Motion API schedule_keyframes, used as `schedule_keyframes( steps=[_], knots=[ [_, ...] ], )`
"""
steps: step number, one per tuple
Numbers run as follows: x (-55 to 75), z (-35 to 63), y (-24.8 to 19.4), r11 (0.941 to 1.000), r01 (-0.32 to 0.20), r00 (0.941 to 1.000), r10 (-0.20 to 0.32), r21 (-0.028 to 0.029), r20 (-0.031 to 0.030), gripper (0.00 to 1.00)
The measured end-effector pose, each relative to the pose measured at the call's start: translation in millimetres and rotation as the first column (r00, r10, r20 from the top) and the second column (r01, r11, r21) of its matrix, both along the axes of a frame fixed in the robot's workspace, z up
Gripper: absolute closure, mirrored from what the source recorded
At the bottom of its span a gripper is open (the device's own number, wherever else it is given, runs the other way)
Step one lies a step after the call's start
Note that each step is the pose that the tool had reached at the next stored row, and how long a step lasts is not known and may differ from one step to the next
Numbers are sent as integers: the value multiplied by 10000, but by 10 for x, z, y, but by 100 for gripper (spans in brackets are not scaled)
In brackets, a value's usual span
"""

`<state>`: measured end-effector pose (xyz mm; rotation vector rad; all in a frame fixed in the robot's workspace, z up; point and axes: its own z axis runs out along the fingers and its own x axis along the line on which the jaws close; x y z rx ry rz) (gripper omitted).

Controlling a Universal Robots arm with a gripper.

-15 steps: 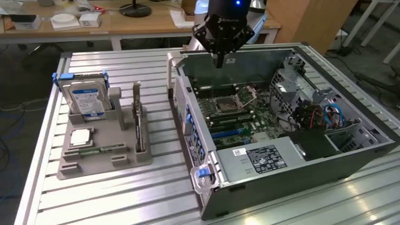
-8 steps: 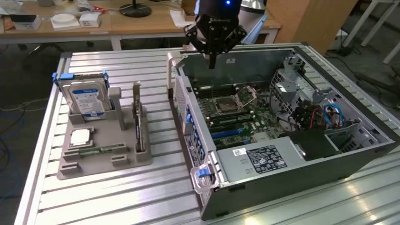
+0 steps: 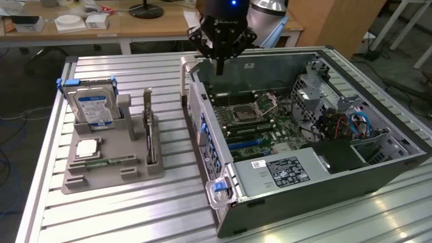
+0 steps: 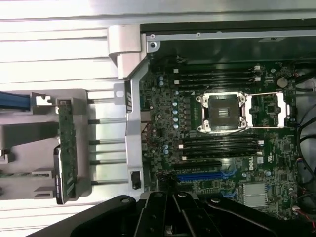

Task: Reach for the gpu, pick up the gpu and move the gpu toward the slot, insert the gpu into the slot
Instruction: 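Reach for the gpu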

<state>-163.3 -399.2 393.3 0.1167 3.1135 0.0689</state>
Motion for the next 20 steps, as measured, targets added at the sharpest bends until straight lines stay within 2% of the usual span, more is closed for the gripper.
schedule_keyframes(
  steps=[20],
  knots=[
    [-553, 0, -6, 10000, 0, 10000, 0, 0, 1, 90]
  ],
)
